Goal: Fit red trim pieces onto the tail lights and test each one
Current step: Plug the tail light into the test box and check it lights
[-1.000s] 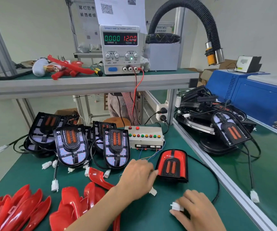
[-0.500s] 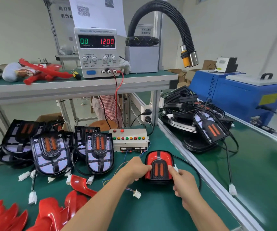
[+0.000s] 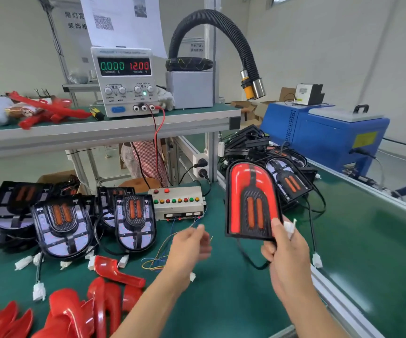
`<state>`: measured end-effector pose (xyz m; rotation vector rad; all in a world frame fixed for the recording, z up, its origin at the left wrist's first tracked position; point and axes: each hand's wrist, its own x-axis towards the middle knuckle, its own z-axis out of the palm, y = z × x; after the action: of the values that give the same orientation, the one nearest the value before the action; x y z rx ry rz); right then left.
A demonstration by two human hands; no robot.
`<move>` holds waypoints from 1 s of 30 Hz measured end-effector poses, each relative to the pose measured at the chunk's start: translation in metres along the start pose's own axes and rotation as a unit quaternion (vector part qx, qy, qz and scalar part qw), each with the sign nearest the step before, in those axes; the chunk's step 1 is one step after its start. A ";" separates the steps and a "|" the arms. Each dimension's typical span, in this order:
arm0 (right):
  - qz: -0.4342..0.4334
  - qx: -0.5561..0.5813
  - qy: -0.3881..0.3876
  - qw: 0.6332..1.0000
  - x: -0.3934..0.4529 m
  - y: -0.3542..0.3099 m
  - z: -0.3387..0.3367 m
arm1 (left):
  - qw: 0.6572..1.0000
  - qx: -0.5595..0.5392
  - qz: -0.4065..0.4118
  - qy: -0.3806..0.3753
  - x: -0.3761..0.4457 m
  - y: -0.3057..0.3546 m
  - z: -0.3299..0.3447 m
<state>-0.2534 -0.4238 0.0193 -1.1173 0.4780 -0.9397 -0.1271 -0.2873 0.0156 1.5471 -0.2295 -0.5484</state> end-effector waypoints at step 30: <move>-0.048 -0.126 -0.244 0.960 -0.031 -0.070 -0.060 | 0.982 -0.147 -0.014 -0.119 -0.044 0.016 0.025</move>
<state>-0.3421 -0.4398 0.0556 -1.5613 0.1397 -0.6617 -0.1737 -0.2900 0.0404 1.1994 -0.2954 -0.7551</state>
